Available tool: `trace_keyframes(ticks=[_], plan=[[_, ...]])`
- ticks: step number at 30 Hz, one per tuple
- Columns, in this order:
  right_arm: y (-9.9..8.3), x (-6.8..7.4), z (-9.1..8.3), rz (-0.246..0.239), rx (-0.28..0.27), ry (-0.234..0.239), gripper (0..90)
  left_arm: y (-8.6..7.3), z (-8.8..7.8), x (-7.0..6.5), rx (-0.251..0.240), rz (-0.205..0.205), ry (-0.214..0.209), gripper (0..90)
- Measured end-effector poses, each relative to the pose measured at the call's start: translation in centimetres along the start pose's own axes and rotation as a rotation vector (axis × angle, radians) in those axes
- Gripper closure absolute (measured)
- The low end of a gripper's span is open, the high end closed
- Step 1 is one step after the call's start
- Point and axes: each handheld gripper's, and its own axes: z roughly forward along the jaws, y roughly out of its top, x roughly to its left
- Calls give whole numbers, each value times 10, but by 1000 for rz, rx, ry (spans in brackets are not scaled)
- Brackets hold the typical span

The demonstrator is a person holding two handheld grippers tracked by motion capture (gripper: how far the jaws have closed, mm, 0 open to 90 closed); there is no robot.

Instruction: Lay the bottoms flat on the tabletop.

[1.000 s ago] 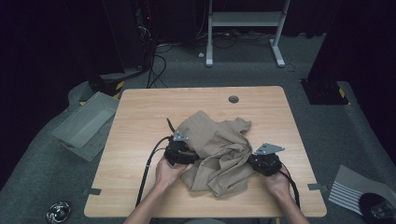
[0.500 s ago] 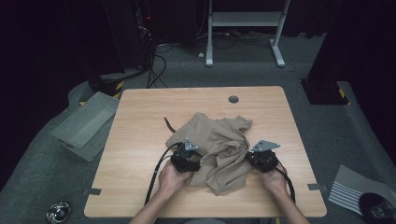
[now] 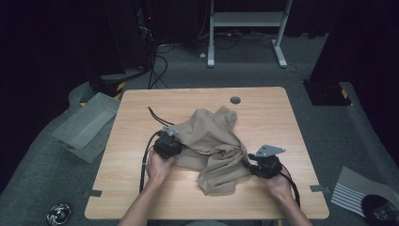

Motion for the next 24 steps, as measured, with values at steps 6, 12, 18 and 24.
trace_keyframes(ticks=[6, 12, 18, 24], plan=[[59, 3, -3, -16, -108, 23, 375, -3, 3, -13, 12, -8, -68, 375], [91, 1, 60, 9, 58, 45, 637, -4, 7, -14, 18, 81, -28, 370], [71, 0, 70, -34, 137, 5, 882, -5, 11, 0, 7, 85, -14, 374], [13, -18, 40, 43, 201, -41, 879, 0, 15, 20, 20, 59, 9, 372]])
